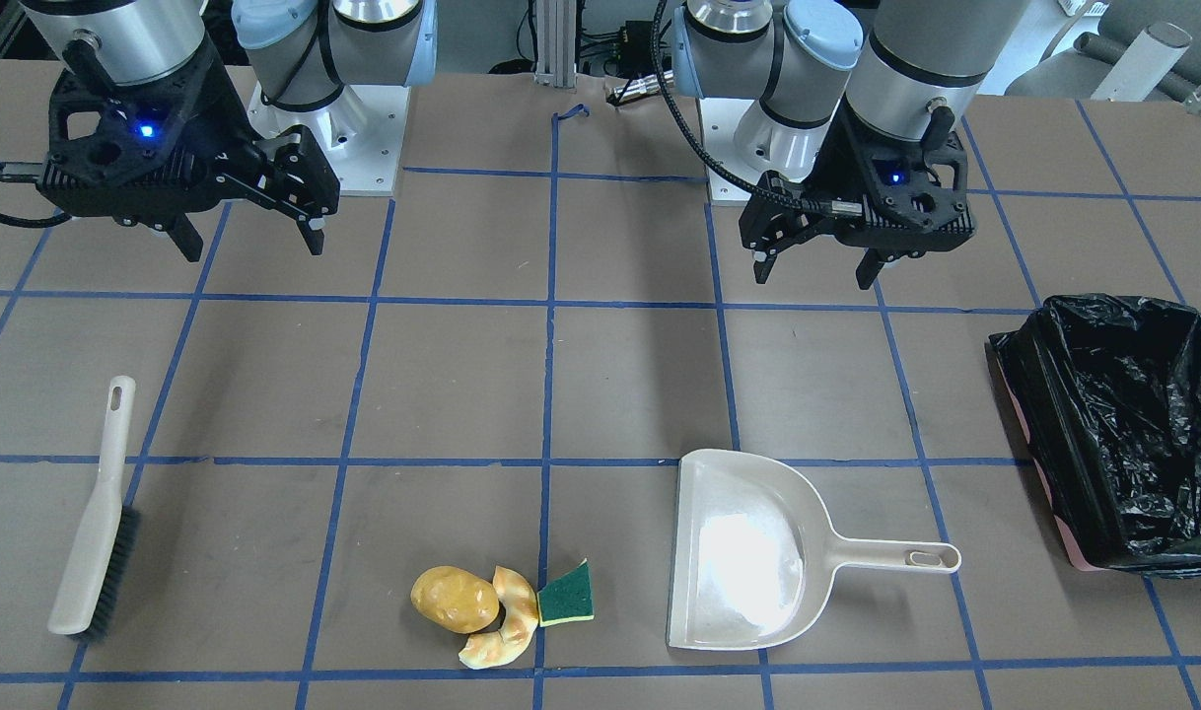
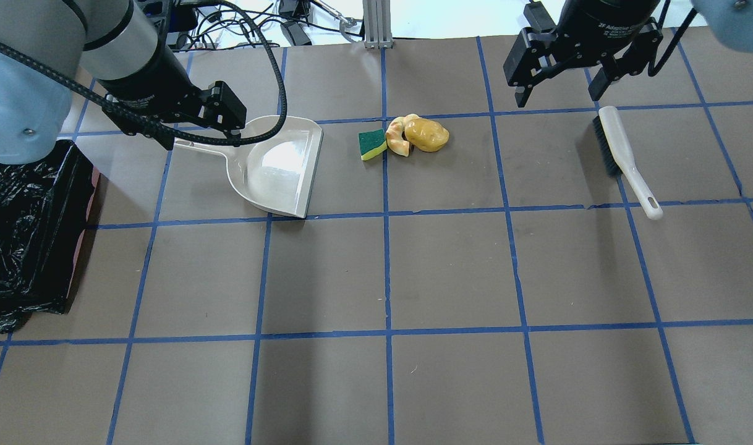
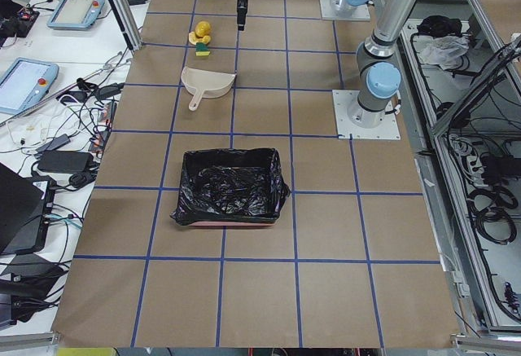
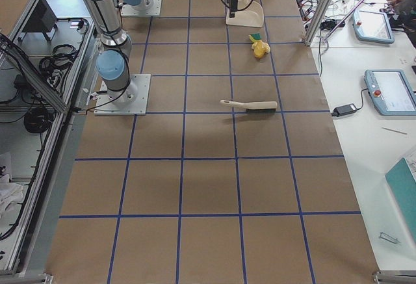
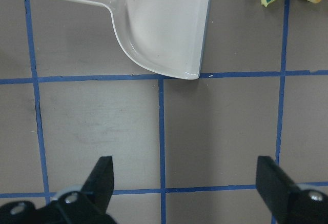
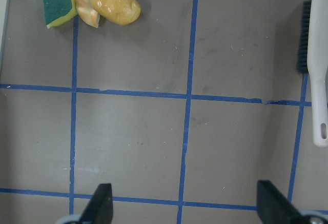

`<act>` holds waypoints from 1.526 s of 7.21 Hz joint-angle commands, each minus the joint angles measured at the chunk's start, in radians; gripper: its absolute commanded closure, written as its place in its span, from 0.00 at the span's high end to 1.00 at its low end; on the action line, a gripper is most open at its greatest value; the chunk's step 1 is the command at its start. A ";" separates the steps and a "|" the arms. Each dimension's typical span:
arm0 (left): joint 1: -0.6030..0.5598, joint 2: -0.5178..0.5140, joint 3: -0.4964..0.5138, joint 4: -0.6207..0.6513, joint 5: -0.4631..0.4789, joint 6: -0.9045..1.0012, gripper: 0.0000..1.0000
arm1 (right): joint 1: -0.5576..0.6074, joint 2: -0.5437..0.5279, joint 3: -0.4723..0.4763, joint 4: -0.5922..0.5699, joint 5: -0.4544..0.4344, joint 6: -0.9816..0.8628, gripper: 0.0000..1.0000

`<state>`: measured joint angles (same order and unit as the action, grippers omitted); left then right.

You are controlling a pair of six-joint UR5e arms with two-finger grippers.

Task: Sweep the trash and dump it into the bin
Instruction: 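Reach the left gripper to the dustpan handle while the right gripper reaches the white brush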

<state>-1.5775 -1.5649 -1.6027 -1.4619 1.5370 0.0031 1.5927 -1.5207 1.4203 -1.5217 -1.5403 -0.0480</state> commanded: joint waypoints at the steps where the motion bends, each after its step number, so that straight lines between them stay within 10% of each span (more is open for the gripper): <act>1: 0.001 0.000 0.000 0.000 -0.002 0.000 1.00 | 0.001 -0.001 0.003 0.000 0.002 0.000 1.00; 7: 0.002 -0.001 0.000 0.003 0.025 0.043 1.00 | -0.211 0.043 0.073 -0.043 -0.012 -0.010 1.00; 11: 0.002 -0.036 -0.008 0.000 0.026 0.041 1.00 | -0.362 0.180 0.198 -0.354 -0.055 -0.151 1.00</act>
<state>-1.5762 -1.5803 -1.6089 -1.4620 1.5632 0.0430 1.2779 -1.3905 1.5984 -1.7994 -1.5761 -0.1754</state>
